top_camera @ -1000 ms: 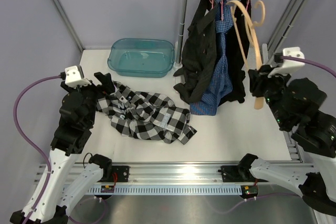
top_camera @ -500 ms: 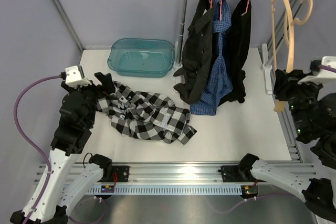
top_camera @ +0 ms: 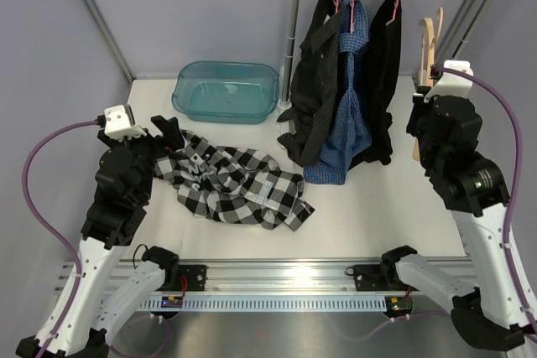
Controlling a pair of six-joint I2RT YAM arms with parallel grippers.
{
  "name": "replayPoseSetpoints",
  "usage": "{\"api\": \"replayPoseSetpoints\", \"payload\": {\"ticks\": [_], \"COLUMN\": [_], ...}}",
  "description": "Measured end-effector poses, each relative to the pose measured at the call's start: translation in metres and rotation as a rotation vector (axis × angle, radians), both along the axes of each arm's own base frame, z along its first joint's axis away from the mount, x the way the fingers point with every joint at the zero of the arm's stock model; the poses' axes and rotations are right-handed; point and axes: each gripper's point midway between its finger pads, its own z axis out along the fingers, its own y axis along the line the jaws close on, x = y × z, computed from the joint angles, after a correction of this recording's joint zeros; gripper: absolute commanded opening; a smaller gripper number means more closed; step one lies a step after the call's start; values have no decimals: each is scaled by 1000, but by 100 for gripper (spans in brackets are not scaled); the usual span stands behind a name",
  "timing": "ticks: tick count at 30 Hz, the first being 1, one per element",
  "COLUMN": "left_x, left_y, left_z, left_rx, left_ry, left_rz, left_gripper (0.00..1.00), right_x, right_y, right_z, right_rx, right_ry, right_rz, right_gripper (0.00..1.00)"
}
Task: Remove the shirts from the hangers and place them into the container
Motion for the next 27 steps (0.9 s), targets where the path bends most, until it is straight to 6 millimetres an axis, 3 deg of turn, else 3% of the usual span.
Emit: {"api": "replayPoseSetpoints", "payload": {"ticks": [5,11,16,24,27], "left_x": [0,2,2,3,3], "left_y": [0,0,3,4,5], "left_z": [0,-2,-4,-6,-8], "left_rx": [1,9,26,45,52], "left_ry": [0,8,13,19,24], "left_rz": [0,1,14,21,23], "left_gripper": [99,99,99,99,99], "right_x": [29,75,111,142,152], "right_y": [-6,-27,-46,-57,-66], "right_z": [-14,-14,3,38,41], "right_rx": [48,136,168,156,150], "right_ry": [36,45,32,-19,-18], "right_rz": [23,45,67,88,75], "right_gripper": [0,0,0,0,0]}}
